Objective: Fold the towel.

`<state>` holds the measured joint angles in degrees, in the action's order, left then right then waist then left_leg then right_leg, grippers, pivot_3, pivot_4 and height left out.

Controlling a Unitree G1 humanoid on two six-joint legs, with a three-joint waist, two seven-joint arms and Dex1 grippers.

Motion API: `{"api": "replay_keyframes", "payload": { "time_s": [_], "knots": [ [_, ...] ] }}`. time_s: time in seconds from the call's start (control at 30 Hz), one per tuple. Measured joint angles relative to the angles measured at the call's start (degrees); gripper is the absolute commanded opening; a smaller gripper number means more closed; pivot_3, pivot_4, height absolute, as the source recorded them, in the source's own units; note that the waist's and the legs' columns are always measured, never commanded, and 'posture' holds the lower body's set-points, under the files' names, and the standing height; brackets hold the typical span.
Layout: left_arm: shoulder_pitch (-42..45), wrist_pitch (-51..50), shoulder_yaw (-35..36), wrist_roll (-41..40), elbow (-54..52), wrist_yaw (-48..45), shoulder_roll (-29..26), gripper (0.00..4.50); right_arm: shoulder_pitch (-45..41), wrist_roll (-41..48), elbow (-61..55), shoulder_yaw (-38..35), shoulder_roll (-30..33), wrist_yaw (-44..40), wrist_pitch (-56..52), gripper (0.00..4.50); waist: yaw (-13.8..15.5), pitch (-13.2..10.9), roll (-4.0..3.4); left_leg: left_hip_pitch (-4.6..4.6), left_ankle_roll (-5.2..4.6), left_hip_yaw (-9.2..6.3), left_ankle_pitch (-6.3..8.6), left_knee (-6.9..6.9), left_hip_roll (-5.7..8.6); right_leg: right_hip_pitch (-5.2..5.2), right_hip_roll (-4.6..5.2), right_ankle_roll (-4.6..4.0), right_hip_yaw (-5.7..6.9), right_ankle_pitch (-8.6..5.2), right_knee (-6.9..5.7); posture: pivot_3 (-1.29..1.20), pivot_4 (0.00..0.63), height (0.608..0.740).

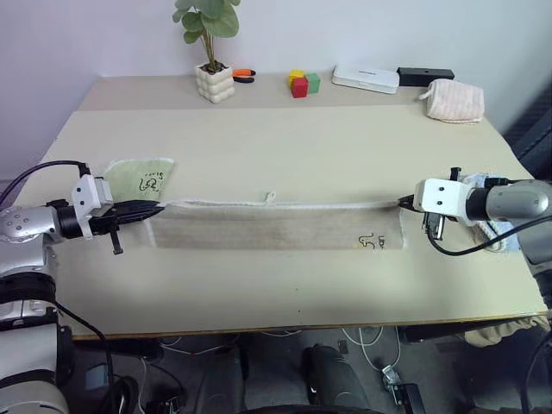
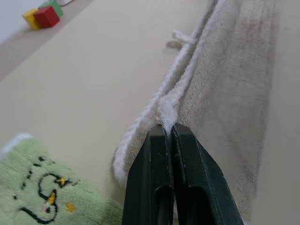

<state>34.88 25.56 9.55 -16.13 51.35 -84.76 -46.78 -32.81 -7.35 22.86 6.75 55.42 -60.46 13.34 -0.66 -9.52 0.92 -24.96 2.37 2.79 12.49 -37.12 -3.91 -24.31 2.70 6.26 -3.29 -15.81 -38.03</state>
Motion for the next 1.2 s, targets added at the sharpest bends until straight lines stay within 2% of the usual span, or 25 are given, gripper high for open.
{"api": "replay_keyframes", "payload": {
  "time_s": [0.33, 0.83, 0.93, 0.97, 1.1, 1.17, 1.2],
  "knots": [
    [5.61, 4.24, -2.27, 6.27, 9.83, 7.65, 2.63, 0.0, -5.0, -6.14, 10.09, 4.86, -2.52, 4.04, 6.54, 0.06, -0.11, 0.0, 0.0, 0.0, 0.0, -0.01, 0.0, 0.01, 0.0, 0.0, -0.01, 0.02, 0.0, 0.01, -0.03, 0.0, 0.15, 0.74],
    [8.07, 4.09, -4.03, 9.74, 13.17, 12.45, 4.61, 0.0, -5.93, -8.13, 12.4, 5.95, -3.13, 7.52, 8.46, 0.06, -0.1, 0.0, 0.0, 0.0, 0.0, 0.0, 0.0, 0.01, 0.0, 0.0, 0.0, 0.03, 0.0, 0.01, -0.04, 0.0, 0.15, 0.74],
    [8.32, 2.08, -4.11, 10.03, 13.89, 13.68, 4.68, 0.91, -5.91, -8.06, 12.39, 6.0, -3.29, 7.58, 8.21, 0.0, -0.11, 0.0, 0.0, 0.0, 0.0, 0.0, 0.0, 0.01, 0.0, 0.0, -0.01, 0.03, 0.0, 0.01, -0.04, 0.0, 0.15, 0.74],
    [8.33, 1.64, -4.15, 10.37, 13.95, 14.59, 4.69, 1.41, -5.91, -8.04, 12.39, 6.0, -3.41, 7.56, 8.06, 0.0, -0.11, 0.0, 0.0, 0.0, 0.0, 0.0, 0.0, 0.01, 0.0, 0.0, 0.0, 0.03, 0.0, 0.02, -0.04, 0.0, 0.15, 0.74],
    [8.64, 1.31, -4.2, 10.69, 13.93, 15.76, 4.7, 3.36, -5.82, -5.53, 12.35, 5.9, -4.86, 4.78, 4.86, 1.33, -0.1, 0.0, 0.0, 0.0, 0.0, 0.0, 0.0, 0.01, 0.0, 0.0, 0.0, 0.03, 0.0, 0.02, -0.04, 0.0, 0.15, 0.74],
    [8.64, 1.65, -4.22, 10.78, 13.92, 15.85, 4.71, 4.43, -5.76, -5.36, 12.34, 5.88, -4.92, 4.84, 4.47, 2.42, -0.08, 0.0, -0.01, 0.0, 0.0, 0.0, 0.0, 0.01, 0.0, 0.0, 0.0, 0.03, 0.0, 0.02, -0.05, 0.0, 0.15, 0.74],
    [8.64, 2.11, -4.23, 10.87, 13.91, 15.76, 4.71, 4.5, -5.77, -5.36, 12.3, 5.82, -4.88, 5.03, 4.48, 2.95, -0.07, 0.0, -0.01, 0.0, 0.0, 0.0, 0.0, 0.01, 0.0, 0.0, 0.0, 0.03, 0.0, 0.02, -0.04, 0.0, 0.15, 0.74]
  ]
}}
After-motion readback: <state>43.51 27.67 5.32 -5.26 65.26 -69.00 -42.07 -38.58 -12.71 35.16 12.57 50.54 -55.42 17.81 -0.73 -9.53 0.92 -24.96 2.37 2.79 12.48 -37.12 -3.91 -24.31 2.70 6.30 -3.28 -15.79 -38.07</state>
